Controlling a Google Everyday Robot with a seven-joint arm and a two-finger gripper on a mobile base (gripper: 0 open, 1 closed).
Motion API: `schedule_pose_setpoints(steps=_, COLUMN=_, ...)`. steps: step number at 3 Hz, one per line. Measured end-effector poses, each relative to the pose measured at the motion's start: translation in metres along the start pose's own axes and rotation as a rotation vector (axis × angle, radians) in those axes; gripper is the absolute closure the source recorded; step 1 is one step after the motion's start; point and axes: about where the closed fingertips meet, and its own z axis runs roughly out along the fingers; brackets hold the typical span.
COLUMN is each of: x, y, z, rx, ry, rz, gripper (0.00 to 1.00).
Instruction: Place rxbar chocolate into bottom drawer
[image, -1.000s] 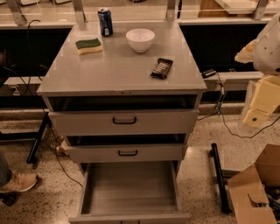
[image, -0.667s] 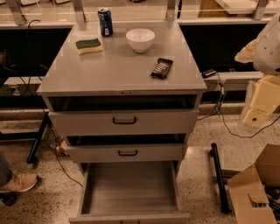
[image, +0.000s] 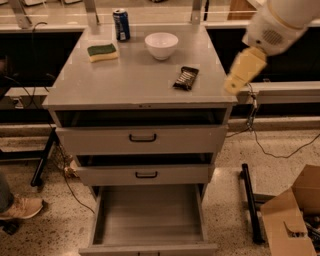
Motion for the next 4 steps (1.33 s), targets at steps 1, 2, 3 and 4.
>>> schedule_pose_setpoints(steps=1, x=-0.063, y=-0.051, z=0.043, rx=0.067, ry=-0.064, rz=0.168, gripper=0.00)
schedule_pose_setpoints(steps=2, x=-0.060, y=-0.046, z=0.041, rx=0.056, ry=-0.061, rz=0.210, gripper=0.00)
schedule_pose_setpoints(steps=3, x=-0.060, y=-0.046, z=0.041, rx=0.056, ry=-0.060, rz=0.208, gripper=0.00)
schedule_pose_setpoints(steps=4, x=-0.064, y=-0.049, z=0.054, rx=0.062, ry=-0.033, rz=0.283, gripper=0.00)
